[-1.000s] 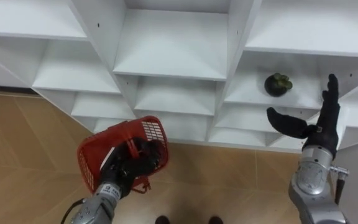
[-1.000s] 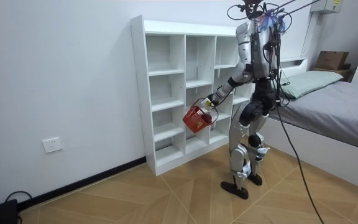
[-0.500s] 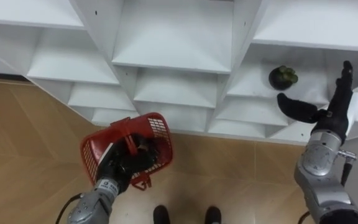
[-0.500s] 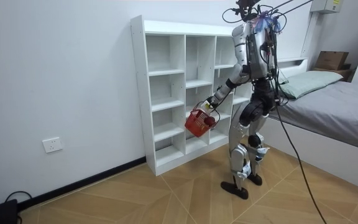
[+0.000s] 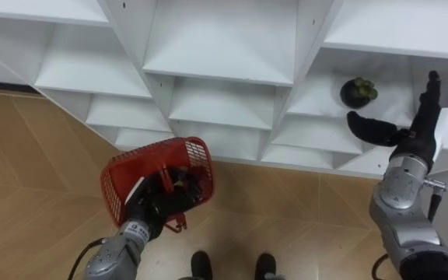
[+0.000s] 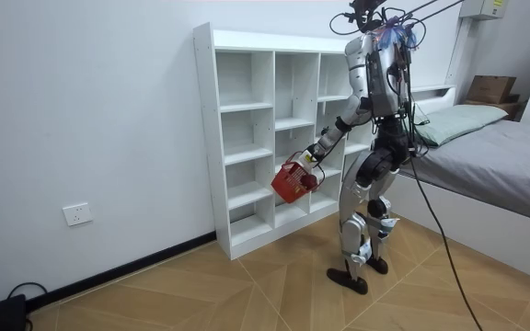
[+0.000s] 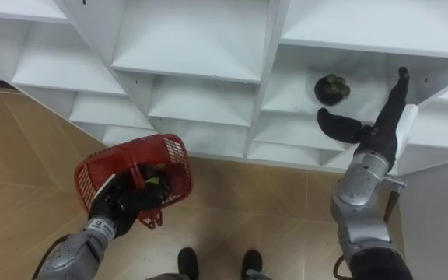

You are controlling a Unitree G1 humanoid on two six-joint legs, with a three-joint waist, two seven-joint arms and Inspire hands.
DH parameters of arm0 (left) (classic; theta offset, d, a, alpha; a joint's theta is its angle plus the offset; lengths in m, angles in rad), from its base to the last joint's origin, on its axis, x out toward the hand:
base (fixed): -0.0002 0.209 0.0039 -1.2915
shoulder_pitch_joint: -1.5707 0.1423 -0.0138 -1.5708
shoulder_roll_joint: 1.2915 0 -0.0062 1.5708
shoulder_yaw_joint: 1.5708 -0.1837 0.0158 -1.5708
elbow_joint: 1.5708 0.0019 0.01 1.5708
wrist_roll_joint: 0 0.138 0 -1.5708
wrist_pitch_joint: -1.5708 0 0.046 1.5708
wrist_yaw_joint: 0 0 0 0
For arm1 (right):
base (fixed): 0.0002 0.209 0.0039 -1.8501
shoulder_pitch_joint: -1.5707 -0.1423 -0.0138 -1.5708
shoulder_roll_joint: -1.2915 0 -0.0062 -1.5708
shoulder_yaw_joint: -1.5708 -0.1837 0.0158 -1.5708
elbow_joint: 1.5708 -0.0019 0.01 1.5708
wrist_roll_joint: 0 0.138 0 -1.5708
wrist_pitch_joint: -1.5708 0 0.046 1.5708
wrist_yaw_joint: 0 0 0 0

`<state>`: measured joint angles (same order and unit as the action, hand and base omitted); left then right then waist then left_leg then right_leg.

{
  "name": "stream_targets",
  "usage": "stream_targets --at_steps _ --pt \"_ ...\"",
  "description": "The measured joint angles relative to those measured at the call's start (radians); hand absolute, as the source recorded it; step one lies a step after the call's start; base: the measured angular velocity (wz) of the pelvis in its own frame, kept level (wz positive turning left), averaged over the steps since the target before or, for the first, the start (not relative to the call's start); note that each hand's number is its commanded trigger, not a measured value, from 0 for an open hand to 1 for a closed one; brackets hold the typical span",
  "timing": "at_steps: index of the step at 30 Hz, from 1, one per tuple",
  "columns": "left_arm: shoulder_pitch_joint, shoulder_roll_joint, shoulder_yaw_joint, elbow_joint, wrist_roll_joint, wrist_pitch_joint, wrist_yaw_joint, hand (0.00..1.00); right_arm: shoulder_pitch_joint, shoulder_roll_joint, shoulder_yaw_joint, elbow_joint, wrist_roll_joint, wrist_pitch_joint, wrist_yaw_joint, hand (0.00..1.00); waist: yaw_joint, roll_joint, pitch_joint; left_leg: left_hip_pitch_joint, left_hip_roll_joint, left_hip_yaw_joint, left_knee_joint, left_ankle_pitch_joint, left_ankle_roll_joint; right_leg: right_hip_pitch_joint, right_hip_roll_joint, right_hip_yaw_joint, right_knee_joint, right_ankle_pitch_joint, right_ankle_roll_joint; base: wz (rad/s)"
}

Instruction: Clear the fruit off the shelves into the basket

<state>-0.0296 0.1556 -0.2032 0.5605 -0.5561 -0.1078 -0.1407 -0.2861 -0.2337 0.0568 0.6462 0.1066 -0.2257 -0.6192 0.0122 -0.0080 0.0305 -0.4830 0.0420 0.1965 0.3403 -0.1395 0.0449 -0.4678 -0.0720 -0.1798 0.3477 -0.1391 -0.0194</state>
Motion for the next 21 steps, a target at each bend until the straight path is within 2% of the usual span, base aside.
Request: stream_targets --at_steps 6,15,17,21 --pt "-0.024 0.000 -0.005 0.000 0.001 -0.001 0.000 1.00 -0.025 -0.005 0.000 0.030 0.000 -0.001 0.001 0.00 0.020 0.000 -0.0002 -0.018 -0.001 -0.001 0.001 0.001 0.001 -0.020 0.000 0.001 0.004 0.000 -0.001 0.00" --pt "-0.039 -0.002 -0.005 0.000 0.002 -0.001 -0.004 1.00 -0.100 -0.015 0.000 0.083 0.004 -0.001 0.063 0.00 0.027 -0.001 0.0011 -0.031 -0.001 -0.001 0.003 0.001 0.001 -0.036 -0.004 -0.001 0.015 0.000 -0.001 0.00" --pt "-0.044 -0.002 -0.005 0.000 0.001 -0.001 -0.006 1.00 -0.101 -0.016 0.000 0.085 0.004 -0.001 0.073 0.00 0.030 -0.004 0.0035 -0.031 -0.002 0.001 0.004 0.002 0.002 -0.036 -0.004 -0.001 0.015 0.000 -0.001 0.00" --pt "-0.048 -0.002 -0.011 0.004 0.002 -0.001 -0.008 1.00 -0.101 -0.019 0.003 0.098 0.004 0.000 0.076 0.00 0.044 -0.013 0.0176 -0.030 -0.003 0.006 0.007 0.003 0.004 -0.039 -0.009 -0.001 0.025 -0.004 0.000 0.00"
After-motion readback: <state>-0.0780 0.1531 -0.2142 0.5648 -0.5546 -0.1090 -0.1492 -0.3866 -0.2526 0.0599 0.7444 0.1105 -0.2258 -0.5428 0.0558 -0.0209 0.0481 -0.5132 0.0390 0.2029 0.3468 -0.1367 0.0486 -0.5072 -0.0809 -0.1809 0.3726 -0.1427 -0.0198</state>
